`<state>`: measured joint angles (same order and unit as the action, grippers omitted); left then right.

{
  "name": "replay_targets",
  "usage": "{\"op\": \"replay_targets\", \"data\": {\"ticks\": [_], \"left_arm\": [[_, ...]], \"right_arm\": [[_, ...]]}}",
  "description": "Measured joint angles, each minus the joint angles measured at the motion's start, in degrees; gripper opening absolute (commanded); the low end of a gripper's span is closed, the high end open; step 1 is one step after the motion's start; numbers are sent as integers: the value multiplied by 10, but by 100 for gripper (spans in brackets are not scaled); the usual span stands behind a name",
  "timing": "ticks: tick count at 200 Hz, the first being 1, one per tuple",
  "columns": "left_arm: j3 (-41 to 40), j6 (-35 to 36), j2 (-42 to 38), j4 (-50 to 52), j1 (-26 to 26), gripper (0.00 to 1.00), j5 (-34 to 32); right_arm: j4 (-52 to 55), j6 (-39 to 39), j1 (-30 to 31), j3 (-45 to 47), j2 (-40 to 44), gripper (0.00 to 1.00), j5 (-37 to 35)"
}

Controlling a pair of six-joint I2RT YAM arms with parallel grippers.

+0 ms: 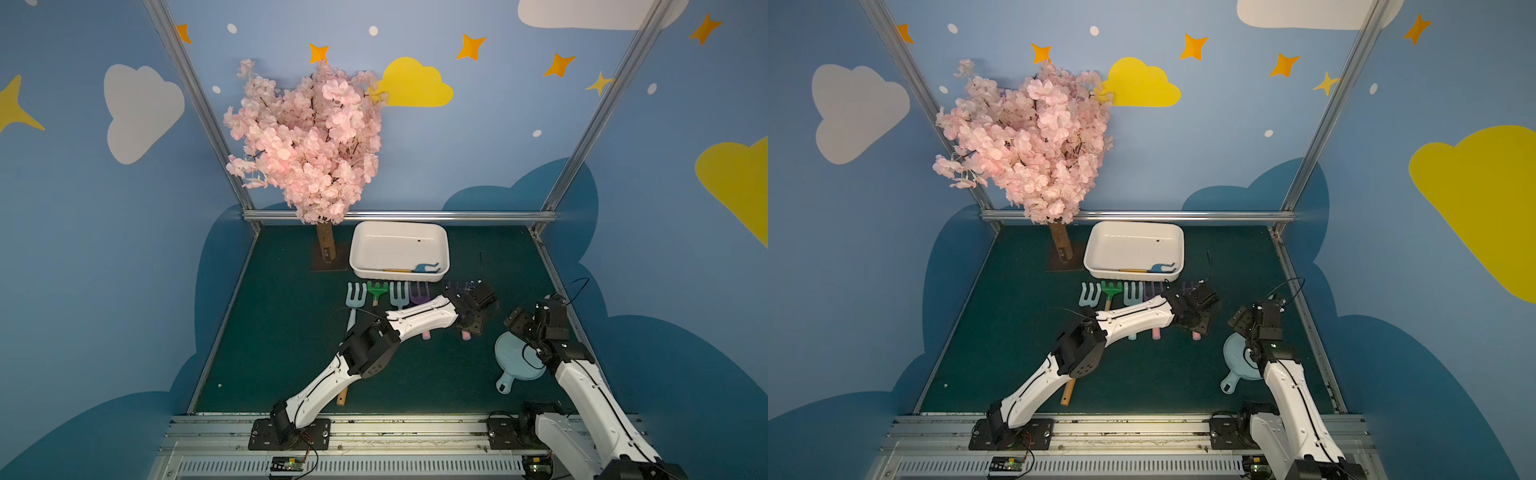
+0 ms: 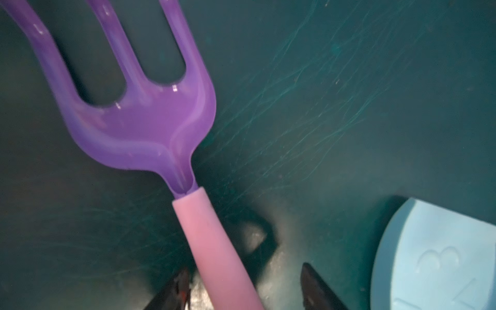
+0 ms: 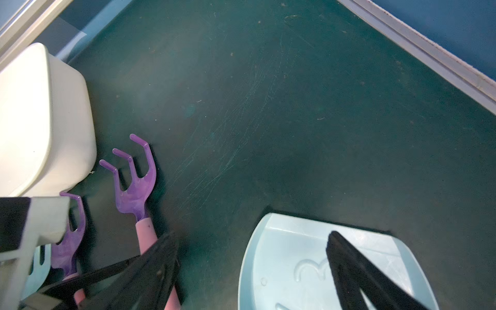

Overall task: Take the hand rake out of the storage box
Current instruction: Place the rake at the center of the board.

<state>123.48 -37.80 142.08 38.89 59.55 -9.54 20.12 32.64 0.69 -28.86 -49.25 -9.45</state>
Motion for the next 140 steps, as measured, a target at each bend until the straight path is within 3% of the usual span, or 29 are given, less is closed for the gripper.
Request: {"op": "replay_targets", "data": {"ticks": [45, 105, 140], "left_arm": [[0, 0, 9, 30, 1, 31, -31], [-1, 17, 7, 43, 4, 13, -54], [-74, 31, -46, 55, 19, 6, -77]], "right_arm": [[-15, 2, -4, 16, 3, 91, 24], [-26, 2, -6, 22, 14, 91, 38], [-28, 2, -6, 32, 33, 91, 46]]}}
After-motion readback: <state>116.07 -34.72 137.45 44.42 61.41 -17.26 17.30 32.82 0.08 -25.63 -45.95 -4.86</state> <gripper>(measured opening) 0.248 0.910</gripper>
